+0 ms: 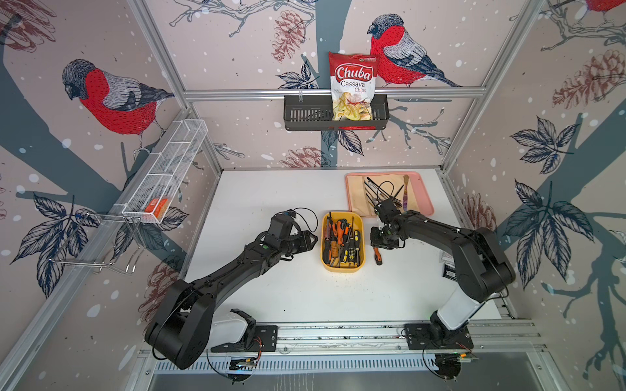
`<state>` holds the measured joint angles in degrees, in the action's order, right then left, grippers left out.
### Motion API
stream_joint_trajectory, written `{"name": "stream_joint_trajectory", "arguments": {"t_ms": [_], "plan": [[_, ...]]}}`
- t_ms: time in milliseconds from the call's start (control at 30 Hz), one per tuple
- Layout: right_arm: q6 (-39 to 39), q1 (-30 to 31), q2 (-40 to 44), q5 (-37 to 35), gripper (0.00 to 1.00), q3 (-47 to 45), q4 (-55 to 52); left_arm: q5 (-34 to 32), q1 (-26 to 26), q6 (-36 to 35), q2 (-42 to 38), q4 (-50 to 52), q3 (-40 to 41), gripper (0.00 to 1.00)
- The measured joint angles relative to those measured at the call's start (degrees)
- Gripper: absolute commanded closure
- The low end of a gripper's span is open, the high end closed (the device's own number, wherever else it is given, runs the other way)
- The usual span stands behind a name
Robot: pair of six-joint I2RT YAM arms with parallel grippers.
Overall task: Take out the screwdriver from the storage box
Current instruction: Place the screwdriver at the center of the board, then pick up the screwdriver from the storage box.
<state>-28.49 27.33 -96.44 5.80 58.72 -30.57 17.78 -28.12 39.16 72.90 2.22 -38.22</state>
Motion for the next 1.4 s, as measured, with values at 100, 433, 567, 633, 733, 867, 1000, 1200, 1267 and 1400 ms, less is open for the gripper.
{"name": "stream_joint_trajectory", "arguments": {"t_ms": [100,433,567,633,733,867,1000,1200,1267,1400], "plan": [[0.02,-0.28,2.08,0.02,0.63,0.26,-0.37,-0.07,-0.66,0.0,0.07,1.42,-1.46,0.49],[1.31,-0.85,13.49,3.17,0.64,-2.29,0.48,-3.34,-5.35,1.31,5.09,6.93,-10.38,0.54],[1.62,-0.87,18.49,5.77,0.64,-4.96,2.27,-6.56,-8.83,2.45,10.21,10.25,-17.09,0.53],[1.84,-0.87,20.72,7.28,0.64,-6.49,3.15,-7.93,-10.56,2.43,13.35,12.2,-21.03,0.53],[2.89,-0.85,24.04,9.75,0.64,-8.79,4.48,-10.05,-12.83,2.56,18.14,14.88,-26.27,0.53],[3.34,-0.72,29.31,13.07,0.62,-11.96,6.16,-11.98,-14.8,3.04,23.74,18.12,-31.65,0.53],[3.67,-0.7,32.02,15.58,0.62,-14.4,7.34,-13.42,-16.28,3.61,29.31,21.09,-37.75,0.53],[3.67,-0.66,34.23,17.11,0.61,-16.55,8.0,-16.79,-17.7,4.52,35.95,25.75,-44.59,0.53],[3.72,-0.72,34.58,17.22,0.62,-16.92,8.02,-18.16,-17.79,5.4,37.22,27.3,-45.48,0.53],[4.31,-0.98,34.71,17.42,0.61,-17.38,8.22,-20.57,-17.99,6.03,38.53,29.14,-45.75,0.53]]}}
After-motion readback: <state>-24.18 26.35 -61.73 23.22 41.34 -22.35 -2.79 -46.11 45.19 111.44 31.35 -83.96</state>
